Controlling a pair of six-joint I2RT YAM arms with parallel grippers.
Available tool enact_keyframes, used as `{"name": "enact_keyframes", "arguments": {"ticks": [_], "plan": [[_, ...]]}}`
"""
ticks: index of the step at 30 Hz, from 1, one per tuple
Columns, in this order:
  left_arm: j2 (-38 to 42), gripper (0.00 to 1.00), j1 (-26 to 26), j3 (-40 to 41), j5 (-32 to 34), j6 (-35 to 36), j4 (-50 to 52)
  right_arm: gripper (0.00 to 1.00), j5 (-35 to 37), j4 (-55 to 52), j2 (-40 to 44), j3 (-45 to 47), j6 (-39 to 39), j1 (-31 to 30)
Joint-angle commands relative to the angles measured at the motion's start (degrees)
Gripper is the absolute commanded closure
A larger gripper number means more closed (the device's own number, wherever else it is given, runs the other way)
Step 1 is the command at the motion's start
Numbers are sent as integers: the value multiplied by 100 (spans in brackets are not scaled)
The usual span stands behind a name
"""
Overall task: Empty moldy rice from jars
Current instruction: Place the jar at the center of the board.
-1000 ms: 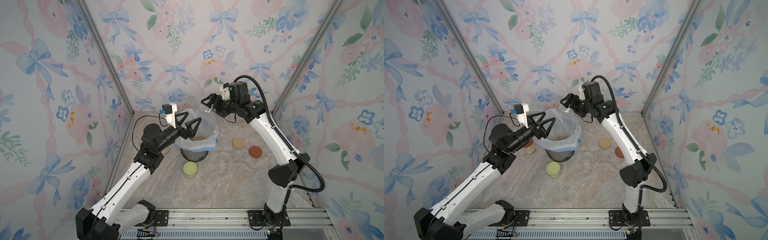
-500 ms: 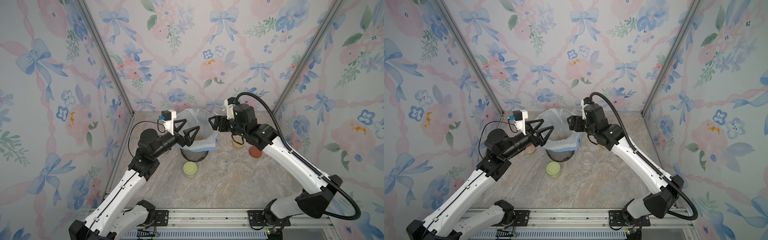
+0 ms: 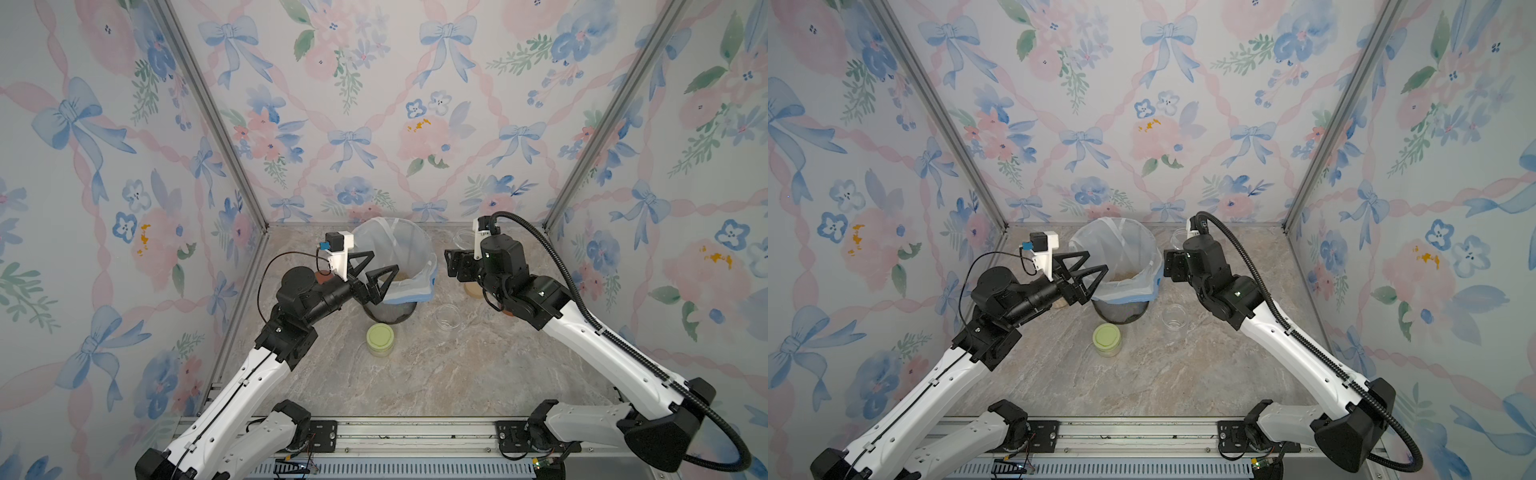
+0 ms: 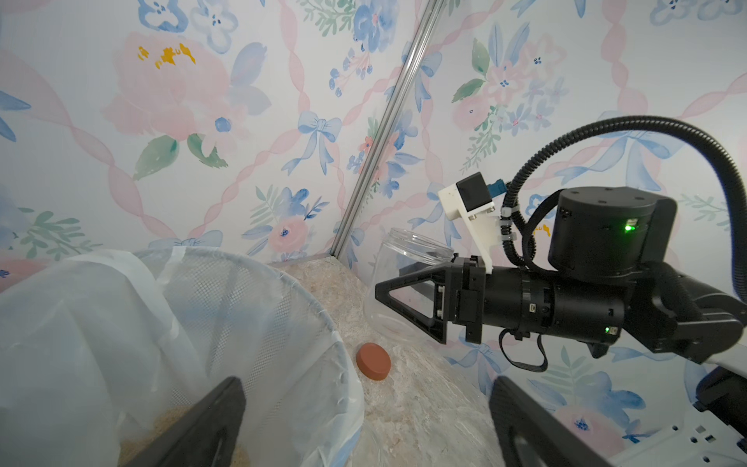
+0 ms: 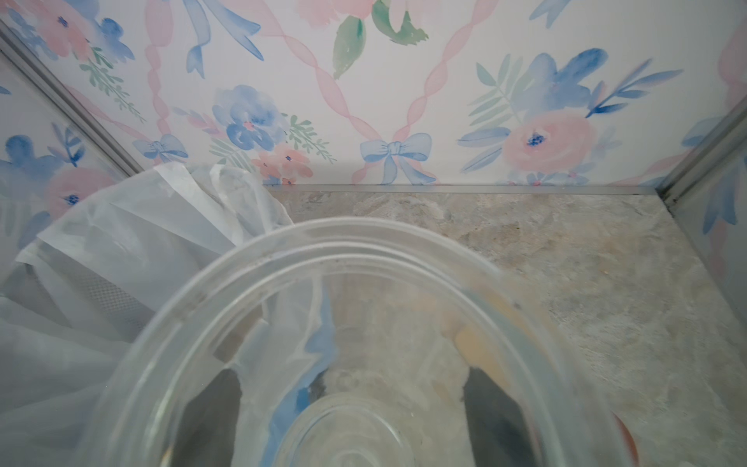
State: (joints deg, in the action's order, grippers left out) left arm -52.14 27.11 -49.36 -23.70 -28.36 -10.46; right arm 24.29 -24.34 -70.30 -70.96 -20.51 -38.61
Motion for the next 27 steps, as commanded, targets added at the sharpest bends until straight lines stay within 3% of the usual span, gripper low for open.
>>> {"name": "enact_keyframes", "arguments": {"ticks": [1,6,14,27], "plan": [[167,2,69,71,-133,-133,-17,100,570,271,465,448,-41,126],[264,2,149,151,-164,-211,-4,100,775,289,947,1349,-470,421],[419,2,198,217,-141,-324,57,100,1168,549,1046,2481,-1108,730],[389,2,207,111,-179,-350,252,100,1464,1408,-261,3210,-2049,926]]}}
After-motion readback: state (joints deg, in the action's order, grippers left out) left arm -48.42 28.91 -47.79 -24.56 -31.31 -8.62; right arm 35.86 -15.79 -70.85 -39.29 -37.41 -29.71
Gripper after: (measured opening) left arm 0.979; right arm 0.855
